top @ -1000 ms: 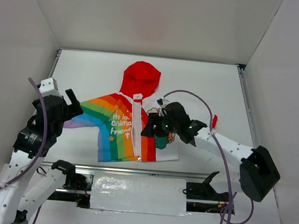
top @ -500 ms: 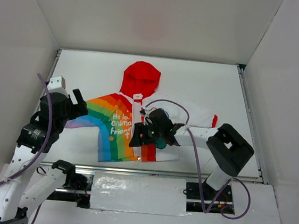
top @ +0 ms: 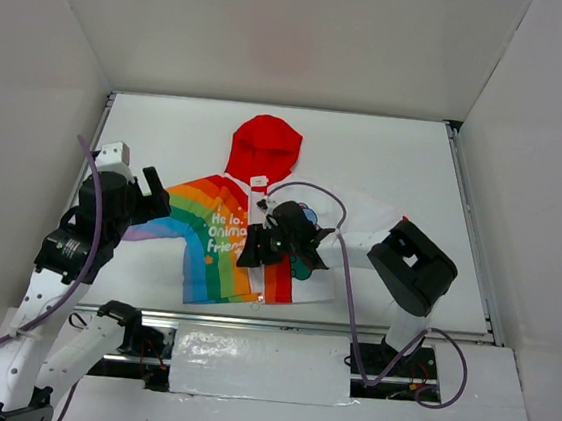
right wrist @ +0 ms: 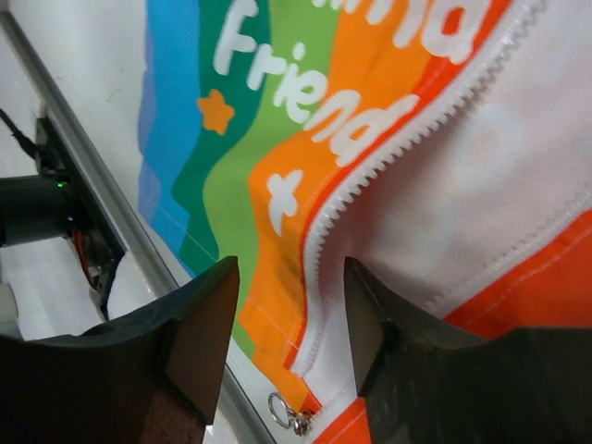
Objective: Zip up the jacket
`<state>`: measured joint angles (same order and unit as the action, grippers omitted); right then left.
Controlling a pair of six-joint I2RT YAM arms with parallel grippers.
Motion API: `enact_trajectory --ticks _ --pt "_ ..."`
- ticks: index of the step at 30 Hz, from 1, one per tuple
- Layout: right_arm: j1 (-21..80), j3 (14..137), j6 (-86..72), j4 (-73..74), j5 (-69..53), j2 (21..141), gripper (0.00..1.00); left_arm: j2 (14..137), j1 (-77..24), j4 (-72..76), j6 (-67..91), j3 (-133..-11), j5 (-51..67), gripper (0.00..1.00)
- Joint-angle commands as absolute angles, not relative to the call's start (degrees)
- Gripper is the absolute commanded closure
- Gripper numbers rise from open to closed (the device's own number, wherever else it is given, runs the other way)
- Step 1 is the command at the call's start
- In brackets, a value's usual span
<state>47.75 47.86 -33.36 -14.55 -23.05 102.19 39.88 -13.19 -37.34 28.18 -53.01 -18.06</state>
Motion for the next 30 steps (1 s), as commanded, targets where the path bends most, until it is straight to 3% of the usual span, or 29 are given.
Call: enact_trajectory --ticks 1,4,6,8,17,19,21,25,30 --pt "47.7 47.4 -32.8 -21.3 -26.4 102.0 0.44 39.8 -13.0 -35.0 26.3 -52.9 -16.7 0.01" --pt "47.7 45.5 -33.4 -23.3 -27.0 100.9 0.51 39.9 -13.0 -35.0 26.2 -52.9 -16.4 0.01" --pt "47.7 44.1 -34.4 -24.4 -27.6 100.1 0.67 39.6 -13.0 -34.9 26.2 -52.9 -16.4 0.01" --pt "47.8 43.5 -35.3 -25.1 -28.5 99.9 0.73 39.6 -13.1 -34.9 26.2 -52.9 -16.4 0.01" --pt "47.8 40.3 -39.2 -30.3 -30.8 101.1 0.72 39.8 -13.0 -34.9 26.2 -52.7 -16.3 0.01" --pt "47.8 39.9 -40.2 -31.5 -31.2 100.5 0.91 40.1 -13.0 -34.9 26.2 -52.7 -16.3 0.01" --pt "47.7 40.1 -41.1 -31.6 -31.4 100.1 1.0 40.3 -13.0 -35.0 26.3 -52.9 -16.3 0.01" --pt "47.5 40.0 -44.5 -33.9 -32.6 98.0 1.0 39.6 -13.0 -35.7 27.6 -53.3 -10.5 0.01" --pt "46.3 39.0 -54.6 -39.9 -33.7 94.6 1.0 36.7 -13.0 -32.0 36.7 -46.2 10.1 0.04"
